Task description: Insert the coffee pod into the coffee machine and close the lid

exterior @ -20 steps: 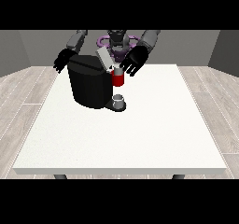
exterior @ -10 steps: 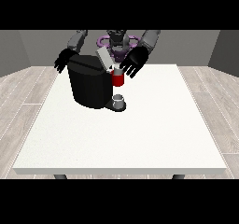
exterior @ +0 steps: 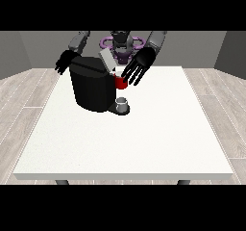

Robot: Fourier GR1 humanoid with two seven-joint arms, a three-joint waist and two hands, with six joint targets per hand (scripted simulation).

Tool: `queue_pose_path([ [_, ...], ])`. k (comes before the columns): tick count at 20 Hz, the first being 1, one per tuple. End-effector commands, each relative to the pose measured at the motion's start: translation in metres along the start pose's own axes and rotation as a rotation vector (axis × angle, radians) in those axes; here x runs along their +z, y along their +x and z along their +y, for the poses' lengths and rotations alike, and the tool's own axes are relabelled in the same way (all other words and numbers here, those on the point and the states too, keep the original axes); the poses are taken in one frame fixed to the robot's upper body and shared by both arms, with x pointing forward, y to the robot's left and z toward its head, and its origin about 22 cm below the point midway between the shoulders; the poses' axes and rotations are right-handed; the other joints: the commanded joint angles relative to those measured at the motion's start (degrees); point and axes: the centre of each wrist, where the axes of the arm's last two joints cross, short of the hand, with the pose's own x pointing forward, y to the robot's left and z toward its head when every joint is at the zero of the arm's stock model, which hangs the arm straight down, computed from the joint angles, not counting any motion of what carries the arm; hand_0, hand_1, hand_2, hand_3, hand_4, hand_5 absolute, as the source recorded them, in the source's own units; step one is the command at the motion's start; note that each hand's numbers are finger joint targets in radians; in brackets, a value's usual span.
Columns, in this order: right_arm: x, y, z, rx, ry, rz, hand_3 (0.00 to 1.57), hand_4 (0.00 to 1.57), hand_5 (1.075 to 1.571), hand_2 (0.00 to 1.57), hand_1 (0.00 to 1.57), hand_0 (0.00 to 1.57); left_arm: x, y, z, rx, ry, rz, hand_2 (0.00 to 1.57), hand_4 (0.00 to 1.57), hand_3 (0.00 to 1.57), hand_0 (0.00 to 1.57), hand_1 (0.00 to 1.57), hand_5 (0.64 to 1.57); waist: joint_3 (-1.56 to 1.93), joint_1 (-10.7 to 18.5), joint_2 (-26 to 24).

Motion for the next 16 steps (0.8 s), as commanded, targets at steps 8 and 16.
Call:
queue_pose_path([
  [8,0.018,-0.032,-0.014,-0.006,-0.055,0.064,0.00,0.36,1.571,0.00,0.00,0.00,0.003,-0.002,-0.006,0.021,-0.085,-0.001,0.00,0.00,0.00,0.00,0.00,1.571,-0.09,3.11,-4.60],
  [16,0.042,-0.056,-0.038,-0.007,-0.106,0.148,0.00,0.43,1.571,0.00,0.00,0.00,0.010,-0.006,-0.077,0.326,-0.088,0.027,0.00,0.00,0.00,0.00,0.00,1.571,-0.09,7.62,-12.22],
])
